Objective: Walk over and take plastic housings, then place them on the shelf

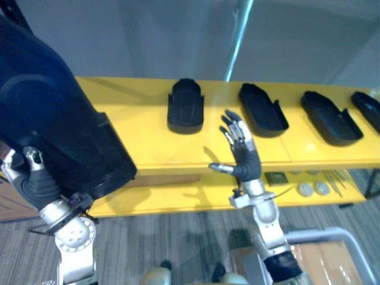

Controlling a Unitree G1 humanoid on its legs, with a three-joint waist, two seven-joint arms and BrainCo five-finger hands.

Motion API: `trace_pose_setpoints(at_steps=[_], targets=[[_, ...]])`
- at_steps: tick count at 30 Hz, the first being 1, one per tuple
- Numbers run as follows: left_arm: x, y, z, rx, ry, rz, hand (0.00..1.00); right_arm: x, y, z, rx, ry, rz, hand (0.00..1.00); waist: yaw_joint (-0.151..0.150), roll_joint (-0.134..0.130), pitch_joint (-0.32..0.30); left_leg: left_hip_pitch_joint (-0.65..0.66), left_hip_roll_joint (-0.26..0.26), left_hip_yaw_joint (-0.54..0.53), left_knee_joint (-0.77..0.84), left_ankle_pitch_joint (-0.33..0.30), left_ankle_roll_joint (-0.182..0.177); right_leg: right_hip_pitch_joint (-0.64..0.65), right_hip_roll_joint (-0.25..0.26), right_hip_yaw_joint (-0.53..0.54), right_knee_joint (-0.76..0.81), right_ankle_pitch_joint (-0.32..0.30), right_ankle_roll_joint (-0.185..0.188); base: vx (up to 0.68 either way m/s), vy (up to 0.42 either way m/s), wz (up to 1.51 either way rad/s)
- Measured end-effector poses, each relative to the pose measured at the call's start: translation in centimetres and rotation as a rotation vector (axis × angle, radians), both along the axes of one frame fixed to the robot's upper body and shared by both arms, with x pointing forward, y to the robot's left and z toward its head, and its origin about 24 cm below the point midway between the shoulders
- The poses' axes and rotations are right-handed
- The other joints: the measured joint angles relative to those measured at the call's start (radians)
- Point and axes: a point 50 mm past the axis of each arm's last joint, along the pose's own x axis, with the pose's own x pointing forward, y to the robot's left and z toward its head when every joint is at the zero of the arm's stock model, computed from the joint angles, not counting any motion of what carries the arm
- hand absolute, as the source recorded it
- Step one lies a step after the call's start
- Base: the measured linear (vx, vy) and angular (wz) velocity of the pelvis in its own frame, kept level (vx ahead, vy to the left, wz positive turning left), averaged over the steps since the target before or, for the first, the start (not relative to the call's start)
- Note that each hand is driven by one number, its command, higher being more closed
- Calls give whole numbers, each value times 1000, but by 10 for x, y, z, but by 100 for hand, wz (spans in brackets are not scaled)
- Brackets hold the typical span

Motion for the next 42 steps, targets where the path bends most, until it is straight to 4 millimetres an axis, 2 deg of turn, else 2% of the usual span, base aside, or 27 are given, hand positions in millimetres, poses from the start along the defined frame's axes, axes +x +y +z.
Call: trace_pose_setpoints(at_steps=[1, 2, 3, 4, 6, 8, 9, 11, 13, 16, 19, 21, 23, 25, 29, 34, 36, 37, 39, 41, 42], targets=[[2, -7, -2, -13, 5, -30, 100, 0, 3, 5, 6, -19, 27, 0, -4, 25, -9, -10, 37, 77, 10, -5, 1, 18, 9, -40, -9, -2, -3, 195, -203, 138], [9, -18, -4, -15, 12, -99, 100, 0, 7, 11, 10, -27, 48, 0, -26, 53, -16, -22, 96, 229, 24, 2, -3, 63, 12, -124, -11, -12, -18, 148, -165, 158], [13, -25, -4, -14, 11, -140, 100, 0, 8, 13, 8, -24, 48, 0, -41, 64, -23, -32, 125, 302, 27, 26, 3, 87, 15, -170, -10, -15, -23, 163, -151, 155], [14, -29, -3, -12, 8, -164, 100, 0, 8, 14, 6, -19, 47, 0, -44, 77, -31, -34, 140, 340, 24, 58, 12, 101, 17, -194, -8, -20, -29, 126, -30, 104], [15, -35, -1, -2, -8, -220, 100, 4, 9, 12, -7, 20, 41, 0, -26, 96, -46, -24, 130, 341, 18, 79, 15, 108, 1, -210, 34, -52, -29, 136, 43, 57], [15, -35, 0, 4, -5, -228, 100, 4, 13, 11, -15, 29, 56, 0, -22, 86, -40, -32, 126, 314, 17, 82, 20, 99, -4, -206, 60, -64, -47, 59, 49, 33], [14, -35, -2, 5, 13, -228, 100, 4, 17, 9, -22, 37, 73, 0, -19, 67, -31, -31, 126, 301, 19, 83, 20, 98, -4, -197, 74, -71, -54, 16, 37, 24], [15, -34, -5, 0, 33, -225, 100, 3, 19, 9, -23, 36, 85, 0, -20, 50, -30, -27, 124, 294, 18, 82, 20, 99, -7, -177, 86, -72, -57, -5, 43, 10], [15, -34, -5, 1, 38, -225, 100, 4, 19, 12, -9, 32, 91, 0, -24, 44, -28, -6, 111, 300, -1, 82, 19, 105, -21, -176, 95, -72, -56, -24, 55, -3], [17, -34, -3, 33, 48, -255, 100, 4, 19, 12, 7, 27, 89, 0, -47, 44, -29, 44, 62, 305, -64, 100, 25, 127, -59, -170, 94, -72, -56, -44, 94, 0], [19, -33, 0, 89, 71, -288, 100, 0, 24, 8, 74, 47, 72, 0, -46, 42, -29, 74, 29, 325, -149, 128, 34, 104, -85, -151, 114, -71, -53, -59, 115, -8], [20, -32, -1, 97, 88, -291, 100, 0, 27, 0, 93, 91, 39, 0, -50, 36, -32, 83, 17, 314, -195, 150, 34, 88, -83, -121, 123, -69, -50, -51, 87, 20], [20, -33, -2, 95, 100, -296, 100, -1, 23, -10, 114, 150, -1, 0, -49, 23, -40, 79, 12, 275, -248, 199, 36, 84, -70, -108, 113, -61, -38, -14, 25, 49], [20, -31, -5, 89, 113, -287, 100, -1, 19, -14, 110, 177, -14, 0, -45, 16, -33, 72, 14, 260, -248, 212, 41, 91, -62, -109, 105, -60, -36, -17, -30, 35], [12, -25, -17, 25, 148, -240, 100, 1, 11, -20, 93, 214, -5, 0, -46, 21, -30, 54, 17, 234, -247, 232, 34, 117, -41, -118, 44, -60, -35, -38, -50, 17], [8, -22, -16, 35, 128, -222, 100, 5, 3, -23, 140, 263, -14, 0, -48, 25, -27, 44, 5, 218, -248, 246, 29, 122, -55, -128, 40, -94, 10, -68, -40, 9], [8, -23, -14, 43, 113, -232, 100, 3, 1, -28, 152, 287, -31, 0, -50, 26, -26, 46, -16, 216, -253, 247, 28, 119, -76, -129, 64, -130, 31, -59, 6, 7], [9, -25, -14, 47, 113, -252, 100, 1, -4, -35, 168, 323, -69, 0, -56, 29, -18, 60, -24, 216, -253, 247, 29, 118, -92, -131, 95, -148, 25, -59, 41, 5], [10, -28, -11, 68, 112, -290, 100, -4, -12, -48, 205, 388, -147, 0, -59, 13, -5, 76, -47, 219, -252, 237, 41, 106, -132, -130, 151, -185, 15, -45, 96, -1], [10, -31, -3, 95, 93, -327, 100, -8, -24, -60, 227, 438, -245, 0, -65, 4, 4, 83, -61, 253, -250, 220, 59, 62, -168, -108, 248, -208, -28, 0, 88, -22], [10, -31, -1, 99, 86, -334, 100, -8, -26, -62, 223, 446, -259, 0, -71, 4, 11, 87, -60, 261, -253, 218, 63, 45, -171, -96, 277, -196, -42, -9, 73, -42]])
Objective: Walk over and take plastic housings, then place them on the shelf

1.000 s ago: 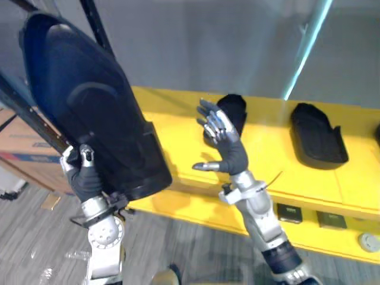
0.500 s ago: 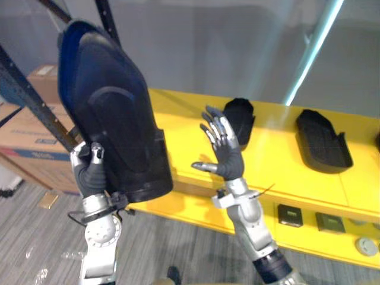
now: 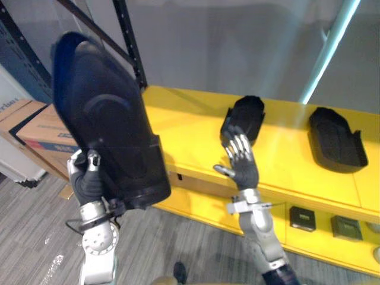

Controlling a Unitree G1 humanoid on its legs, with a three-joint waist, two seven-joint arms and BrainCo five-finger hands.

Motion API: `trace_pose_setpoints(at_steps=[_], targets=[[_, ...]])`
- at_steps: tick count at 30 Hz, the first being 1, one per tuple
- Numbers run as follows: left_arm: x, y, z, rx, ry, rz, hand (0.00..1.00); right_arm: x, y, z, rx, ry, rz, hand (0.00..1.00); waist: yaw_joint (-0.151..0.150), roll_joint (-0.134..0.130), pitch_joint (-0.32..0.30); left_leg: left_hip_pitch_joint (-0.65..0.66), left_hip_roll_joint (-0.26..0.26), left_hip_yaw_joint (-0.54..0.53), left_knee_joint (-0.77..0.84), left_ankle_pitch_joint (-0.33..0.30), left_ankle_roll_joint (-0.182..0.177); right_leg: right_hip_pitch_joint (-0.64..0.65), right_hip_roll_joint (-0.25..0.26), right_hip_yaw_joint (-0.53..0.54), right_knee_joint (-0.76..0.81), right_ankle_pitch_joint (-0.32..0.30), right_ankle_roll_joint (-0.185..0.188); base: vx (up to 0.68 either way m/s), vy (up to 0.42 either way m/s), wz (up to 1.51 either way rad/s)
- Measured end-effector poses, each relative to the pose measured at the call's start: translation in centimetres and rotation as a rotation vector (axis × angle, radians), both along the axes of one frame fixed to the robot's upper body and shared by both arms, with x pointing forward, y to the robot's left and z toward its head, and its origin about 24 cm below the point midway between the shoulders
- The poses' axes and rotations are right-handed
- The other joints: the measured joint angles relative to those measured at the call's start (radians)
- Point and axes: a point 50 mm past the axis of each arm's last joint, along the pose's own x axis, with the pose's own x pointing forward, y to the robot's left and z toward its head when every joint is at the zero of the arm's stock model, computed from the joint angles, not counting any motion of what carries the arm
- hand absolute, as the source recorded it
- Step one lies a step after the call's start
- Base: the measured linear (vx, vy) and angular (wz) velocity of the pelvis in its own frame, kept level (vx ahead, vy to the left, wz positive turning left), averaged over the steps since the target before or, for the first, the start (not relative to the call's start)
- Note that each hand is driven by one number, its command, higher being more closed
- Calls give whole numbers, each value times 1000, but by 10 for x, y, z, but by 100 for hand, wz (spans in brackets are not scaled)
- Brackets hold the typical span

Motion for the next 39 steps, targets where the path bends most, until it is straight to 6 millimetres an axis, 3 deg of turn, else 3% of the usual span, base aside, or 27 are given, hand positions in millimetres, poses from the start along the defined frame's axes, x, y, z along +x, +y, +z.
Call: trace_pose_setpoints(at_steps=[1, 3, 5, 6, 7, 10, 12, 13, 15, 17, 19, 20, 23, 25, 28, 29, 30, 31, 32, 33, 34, 36, 39], targets=[[0, 1, 2, 13, -4, -4, 100, -1, -3, -3, 3, 15, -17, 0, -5, 1, 13, 10, 12, 17, 1, -5, 7, -27, 7, 30, 36, 35, -7, -25, 81, -57], [1, 3, 3, 31, 3, -11, 100, -3, -5, -6, 22, 29, -38, 0, -9, -11, 25, 7, 45, 43, 4, -10, 17, -57, 62, 73, 17, 45, 1, -36, 18, -53], [2, 6, 0, 19, 28, 1, 100, -8, -12, -4, 44, 14, -67, 0, -29, -39, 27, -4, 78, 71, 5, -10, 15, -61, 191, 93, -148, 56, -15, -38, -78, -39], [3, 6, -2, 10, 35, 6, 100, -10, -16, -2, 41, 1, -75, 0, -32, -45, 24, -11, 72, 80, 5, -11, 14, -67, 210, 118, -181, 81, -40, -2, -45, -24], [3, 3, -8, -17, 53, 13, 100, -10, -25, 0, 24, -16, -94, 0, -49, -36, 27, -12, 67, 85, 7, -14, 10, -70, 210, 135, -195, 100, -30, 40, -9, -22], [-2, 4, -18, -62, 83, 38, 100, -12, -37, -3, 4, -11, -120, 0, -54, -3, 46, -71, 99, 120, 185, -121, 0, -64, 212, 165, -205, 99, -23, 69, 2, -36], [-3, 4, -25, -85, 100, 47, 100, -14, -43, -4, -32, -8, -123, 0, -44, 57, 72, -104, 182, 148, 406, -238, -20, -18, 244, 203, -218, 95, -19, 74, 20, -58], [-3, 4, -26, -83, 107, 48, 100, -15, -43, -5, -38, -7, -124, 0, -41, 66, 69, -109, 195, 151, 440, -247, -27, -12, 250, 217, -221, 93, -18, 99, 13, -51], [-2, 3, -29, -91, 109, 46, 100, -18, -44, -2, -41, -31, -136, 0, -38, 75, 61, -151, 228, 146, 563, -244, -31, -14, 254, 249, -213, 87, -20, 121, -34, -43], [-1, 2, -29, -95, 110, 46, 100, -20, -49, 4, -65, -66, -166, 0, -45, 80, 54, -139, 221, 145, 548, -232, -21, -16, 246, 271, -189, 88, -15, 146, -38, -31], [0, 2, -29, -97, 107, 46, 100, -20, -53, 8, -68, -87, -186, 0, -56, 68, 51, -132, 195, 126, 524, -206, -22, -16, 223, 286, -189, 89, -15, 155, 12, -20], [0, 2, -29, -98, 105, 45, 100, -21, -56, 10, -66, -97, -200, 0, -55, 45, 54, -131, 183, 87, 507, -220, -13, -17, 199, 309, -185, 89, -14, 116, 31, -26], [-1, 3, -30, -98, 107, 50, 100, -20, -62, 17, -73, -142, -222, 0, -57, 44, 50, -135, 233, -40, 430, -207, -45, -13, 165, 361, -181, 80, 1, 85, 74, -44], [-1, 3, -29, -101, 102, 61, 100, -17, -61, 20, -77, -155, -220, 0, -56, 60, 40, -136, 267, -119, 398, -197, -62, -16, 156, 397, -154, 59, 28, 67, 200, -54], [-2, 5, -29, -104, 92, 79, 100, -11, -66, 26, -122, -185, -236, 0, -54, 90, 19, -131, 270, -154, 429, -201, -54, -50, 127, 461, -87, 13, 88, 55, 432, -66], [-2, 6, -27, -78, 85, 87, 100, -10, -70, 25, -168, -182, -279, 0, -55, 115, 0, -120, 264, -138, 432, -239, -85, -62, 116, 483, -70, 6, 124, 41, 510, -45], [-1, 8, -25, -59, 83, 92, 100, -10, -72, 23, -176, -171, -299, 0, -55, 107, -9, -109, 257, -121, 428, -264, -140, -69, 101, 488, -62, 6, 134, 42, 571, -56], [1, 13, -23, -24, 86, 102, 100, -10, -72, 16, -155, -138, -328, 0, -49, 67, -9, -96, 224, -77, 431, -277, -141, -79, 55, 472, -64, 34, 146, 13, 437, -52], [1, 18, -22, -8, 91, 115, 100, -10, -70, 12, -137, -122, -334, 0, -42, 52, -14, -94, 217, -57, 431, -282, -133, -86, 40, 444, -74, 59, 136, -11, 353, -66], [-1, 29, -19, 25, 95, 150, 100, -13, -66, 10, -101, -115, -344, 0, -34, 36, -23, -97, 219, -31, 428, -286, -125, -85, 29, 363, -113, 114, 97, -22, 300, -63], [-2, 39, -15, 47, 99, 186, 100, -14, -61, 10, -70, -122, -348, 0, -31, 15, -34, -95, 224, -9, 413, -285, -123, -82, 37, 286, -147, 153, 91, -13, 262, -52], [-5, 50, -13, 42, 101, 247, 100, -22, -58, 21, -66, -174, -385, 0, -29, -19, -55, -93, 213, 12, 392, -279, -115, -50, 60, 212, -220, 172, 103, 9, 137, -29], [-7, 53, -15, 15, 119, 298, 100, -26, -56, 22, -159, -177, -468, 0, -30, -14, -51, -82, 200, 39, 373, -269, -111, -45, 54, 208, -251, 194, 121, -24, 47, -18]])
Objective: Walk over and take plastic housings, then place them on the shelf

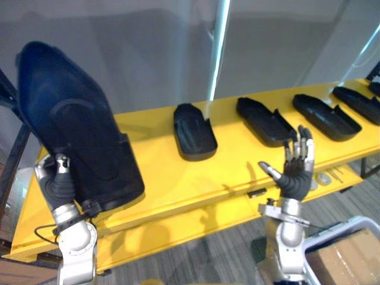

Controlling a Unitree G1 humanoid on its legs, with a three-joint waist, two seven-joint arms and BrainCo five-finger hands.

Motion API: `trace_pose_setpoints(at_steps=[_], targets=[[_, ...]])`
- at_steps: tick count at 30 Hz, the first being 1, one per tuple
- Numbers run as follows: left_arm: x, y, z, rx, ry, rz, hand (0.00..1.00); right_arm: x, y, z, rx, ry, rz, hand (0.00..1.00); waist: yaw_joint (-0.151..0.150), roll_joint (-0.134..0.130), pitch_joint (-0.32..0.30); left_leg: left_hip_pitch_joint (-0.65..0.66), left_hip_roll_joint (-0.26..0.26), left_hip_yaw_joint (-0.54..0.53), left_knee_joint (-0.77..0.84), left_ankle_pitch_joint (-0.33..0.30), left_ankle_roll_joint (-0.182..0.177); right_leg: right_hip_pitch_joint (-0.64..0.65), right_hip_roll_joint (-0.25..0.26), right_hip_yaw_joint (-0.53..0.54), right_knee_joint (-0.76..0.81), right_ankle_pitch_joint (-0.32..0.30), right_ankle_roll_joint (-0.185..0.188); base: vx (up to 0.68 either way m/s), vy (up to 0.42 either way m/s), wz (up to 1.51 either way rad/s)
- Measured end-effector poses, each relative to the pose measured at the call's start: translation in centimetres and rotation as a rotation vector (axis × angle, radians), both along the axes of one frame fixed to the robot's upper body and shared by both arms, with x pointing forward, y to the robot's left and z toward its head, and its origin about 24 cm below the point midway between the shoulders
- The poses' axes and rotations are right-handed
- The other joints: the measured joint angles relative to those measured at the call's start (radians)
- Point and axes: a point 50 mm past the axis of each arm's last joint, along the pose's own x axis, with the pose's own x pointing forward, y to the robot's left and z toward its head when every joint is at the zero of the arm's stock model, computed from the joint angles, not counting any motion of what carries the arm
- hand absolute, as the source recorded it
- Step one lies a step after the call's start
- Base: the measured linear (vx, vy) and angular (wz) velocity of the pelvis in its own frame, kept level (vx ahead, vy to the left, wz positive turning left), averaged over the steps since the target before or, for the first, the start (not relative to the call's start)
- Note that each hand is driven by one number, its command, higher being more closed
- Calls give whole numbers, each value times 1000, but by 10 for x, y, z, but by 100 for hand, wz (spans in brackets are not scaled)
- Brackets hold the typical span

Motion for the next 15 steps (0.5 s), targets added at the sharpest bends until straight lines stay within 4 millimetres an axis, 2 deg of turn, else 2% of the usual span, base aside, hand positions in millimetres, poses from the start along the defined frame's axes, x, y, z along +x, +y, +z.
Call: trace_pose_setpoints(at_steps=[1, 4, 5, 6, 8, 11, 12, 13, 15], targets=[[0, 0, 0, -2, -1, -1, 100, 0, -1, -1, -2, 11, -13, 0, 0, 1, 1, 3, 0, 0, -3, 3, -1, 0, 0, 0, 0, 0, 1, -43, -15, -5], [-2, -3, 3, -25, -27, 13, 100, -9, -22, -17, -29, 118, -222, 0, -5, 12, 1, 16, 3, 8, -39, 25, -13, -3, 14, -1, -7, 4, 4, -15, -38, -6], [-4, -1, 3, -30, -32, 40, 100, -21, -47, -24, -57, 173, -407, 0, -8, 32, 10, 31, 10, 19, -69, 41, -18, -4, 23, 3, -14, 7, 2, -25, -72, -17], [-6, 2, 4, -30, -34, 56, 100, -26, -57, -26, -60, 193, -473, 0, -11, 39, 13, 37, 10, 25, -79, 47, -21, -5, 25, 5, -18, 9, 2, -12, -61, -16], [-14, 15, 5, -30, -44, 126, 100, -54, -94, -34, -60, 255, -710, 0, -40, 62, 13, 61, 16, 48, -128, 69, -30, -8, 39, 21, -39, 20, 0, 18, -48, -24], [-21, 28, 8, -38, -49, 190, 100, -89, -122, -49, -75, 352, -896, 0, -63, 73, 13, 95, 21, 88, -175, 83, -40, -23, 53, 59, -47, 23, -1, 36, -35, -38], [-21, 30, 7, -46, -44, 193, 100, -95, -125, -54, -79, 381, -913, 0, -72, 73, 14, 98, 22, 93, -178, 84, -40, -23, 54, 62, -48, 23, -1, 50, -13, -28], [-20, 32, 6, -66, -33, 196, 100, -107, -131, -66, -83, 456, -938, 0, -86, 71, 16, 110, 22, 107, -189, 85, -41, -23, 55, 71, -50, 24, -1, 43, 1, -25], [-16, 36, 5, -75, -3, 203, 100, -128, -136, -99, -77, 649, -946, 0, -94, 68, 18, 129, 16, 130, -209, 87, -42, -23, 54, 91, -54, 24, 0, 17, 14, -27]])
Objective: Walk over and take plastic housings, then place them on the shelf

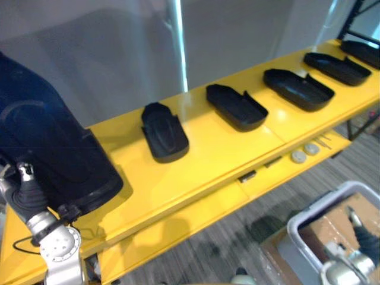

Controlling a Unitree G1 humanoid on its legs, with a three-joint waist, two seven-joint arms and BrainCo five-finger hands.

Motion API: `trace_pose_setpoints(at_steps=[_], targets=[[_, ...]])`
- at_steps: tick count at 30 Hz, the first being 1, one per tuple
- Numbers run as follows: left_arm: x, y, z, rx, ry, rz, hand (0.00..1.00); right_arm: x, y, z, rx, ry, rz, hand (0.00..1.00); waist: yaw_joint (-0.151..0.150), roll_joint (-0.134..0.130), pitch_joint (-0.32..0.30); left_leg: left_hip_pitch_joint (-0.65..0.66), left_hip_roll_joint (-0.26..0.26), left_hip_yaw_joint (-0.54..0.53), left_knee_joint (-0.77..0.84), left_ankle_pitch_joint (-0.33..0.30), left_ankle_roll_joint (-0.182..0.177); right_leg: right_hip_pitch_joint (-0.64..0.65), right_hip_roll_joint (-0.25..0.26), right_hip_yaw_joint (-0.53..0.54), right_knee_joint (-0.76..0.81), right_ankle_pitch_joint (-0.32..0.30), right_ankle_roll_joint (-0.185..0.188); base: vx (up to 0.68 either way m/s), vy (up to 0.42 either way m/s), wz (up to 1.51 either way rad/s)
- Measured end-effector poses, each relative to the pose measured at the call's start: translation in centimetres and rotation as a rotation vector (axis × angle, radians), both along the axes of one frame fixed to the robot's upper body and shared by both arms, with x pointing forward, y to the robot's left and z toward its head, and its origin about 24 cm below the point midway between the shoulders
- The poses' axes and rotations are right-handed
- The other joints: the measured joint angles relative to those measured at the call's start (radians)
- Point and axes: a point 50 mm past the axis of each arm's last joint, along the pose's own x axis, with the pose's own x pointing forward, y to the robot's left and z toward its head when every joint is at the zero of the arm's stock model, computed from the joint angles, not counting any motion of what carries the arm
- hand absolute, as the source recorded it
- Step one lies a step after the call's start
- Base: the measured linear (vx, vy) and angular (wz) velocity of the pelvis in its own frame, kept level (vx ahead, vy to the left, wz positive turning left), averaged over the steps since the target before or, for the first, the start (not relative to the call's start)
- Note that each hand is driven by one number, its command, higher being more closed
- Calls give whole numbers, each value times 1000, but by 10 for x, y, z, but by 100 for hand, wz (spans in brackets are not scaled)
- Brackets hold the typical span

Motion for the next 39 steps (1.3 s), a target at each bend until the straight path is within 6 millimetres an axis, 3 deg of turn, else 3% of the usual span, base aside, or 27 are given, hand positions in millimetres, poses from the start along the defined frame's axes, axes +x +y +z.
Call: trace_pose_setpoints(at_steps=[3, 7, 9, 13, 18, 22, 25, 33, 39], targets=[[8, 18, 2, 8, 61, 1, 100, -14, 5, -35, 140, 148, 27, 0, -12, 5, 3, 10, -1, 3, -6, 2, 1, 1, 0, 1, -2, 0, 0, 11, 5, -4], [36, 68, -2, -31, 241, 35, 100, -40, 19, -85, 390, 373, 92, 0, -10, 34, 19, 35, -8, 4, -37, 16, 2, 21, 0, -1, -11, 1, 2, -7, -4, 2], [51, 89, 1, -67, 338, 19, 100, -47, 30, -104, 541, 445, 155, 0, -11, 38, 19, 34, -8, 4, -40, 20, 2, 22, 2, -3, -17, 3, 5, -8, -7, 2], [83, 113, 13, -44, 558, -36, 100, -65, 37, -128, 740, 559, 182, 0, -4, 38, 20, 33, -13, 3, -41, 24, 4, 21, -3, -5, -20, 8, 6, 0, 0, 0], [103, 115, 34, -19, 623, -108, 100, -86, 41, -144, 950, 629, 198, 0, -5, 43, 23, 32, -16, 1, -41, 26, 4, 22, -7, -6, -20, 9, 6, 0, 0, 0], [126, 99, 43, -35, 678, -236, 100, -99, 55, -155, 1124, 703, 247, 0, -12, 48, 26, 27, -19, -28, -41, 34, 5, 38, -12, -43, -21, 9, 6, -30, -11, 20], [137, 88, 47, -39, 717, -307, 100, -98, 60, -158, 1187, 720, 270, 0, -16, 47, 28, -3, -26, -64, -45, 52, 11, 34, -19, -79, -20, 9, 7, -61, -14, 36], [145, 79, 44, -107, 795, -376, 100, -67, 62, -161, 1223, 719, 346, 0, -3, 22, 97, -68, -38, -156, -120, 138, 19, 3, -19, -172, -16, 15, 4, -74, -14, 34], [144, 78, 38, -129, 848, -379, 100, -53, 61, -160, 1217, 716, 378, 0, 18, 4, 133, -95, -39, -182, -117, 142, 17, -1, -17, -195, -21, 20, 1, 7, -3, 15]])
